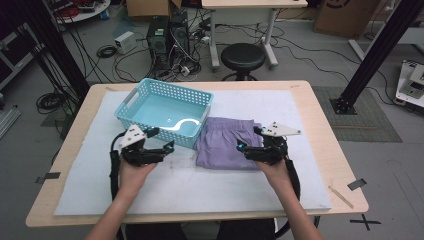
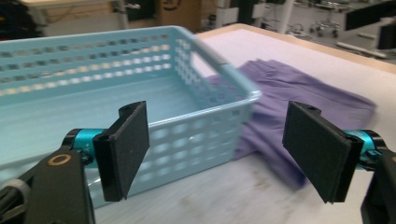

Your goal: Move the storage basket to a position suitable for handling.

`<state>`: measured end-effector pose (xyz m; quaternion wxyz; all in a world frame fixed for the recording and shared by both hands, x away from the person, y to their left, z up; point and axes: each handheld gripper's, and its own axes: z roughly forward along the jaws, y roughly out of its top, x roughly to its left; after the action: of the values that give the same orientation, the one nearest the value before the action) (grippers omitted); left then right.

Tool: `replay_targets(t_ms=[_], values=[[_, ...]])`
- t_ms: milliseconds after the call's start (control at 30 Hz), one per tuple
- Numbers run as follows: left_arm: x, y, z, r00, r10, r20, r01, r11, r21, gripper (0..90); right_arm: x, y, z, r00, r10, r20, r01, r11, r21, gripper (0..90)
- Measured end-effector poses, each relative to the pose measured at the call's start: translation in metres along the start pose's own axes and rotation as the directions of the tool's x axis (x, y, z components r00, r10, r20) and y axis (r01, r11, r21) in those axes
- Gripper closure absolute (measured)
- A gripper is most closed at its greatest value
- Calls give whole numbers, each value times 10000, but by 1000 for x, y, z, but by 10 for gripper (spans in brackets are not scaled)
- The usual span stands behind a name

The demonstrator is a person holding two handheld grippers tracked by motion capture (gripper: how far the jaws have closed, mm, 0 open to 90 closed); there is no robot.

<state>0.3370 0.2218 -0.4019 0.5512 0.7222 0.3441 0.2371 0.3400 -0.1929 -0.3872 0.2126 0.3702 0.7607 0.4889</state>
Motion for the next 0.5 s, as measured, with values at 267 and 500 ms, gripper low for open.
replay_targets(t_ms=[267,500], values=[[65,-6,-35,9988,-133,-467,136,9999,51,214,30,8,31,9981,-451,-420,461,9987,226,215],[114,-20,-46,9887,-891,-1207,879,9960,-147,193,44,14,59,9960,-493,-748,528,9976,455,215]])
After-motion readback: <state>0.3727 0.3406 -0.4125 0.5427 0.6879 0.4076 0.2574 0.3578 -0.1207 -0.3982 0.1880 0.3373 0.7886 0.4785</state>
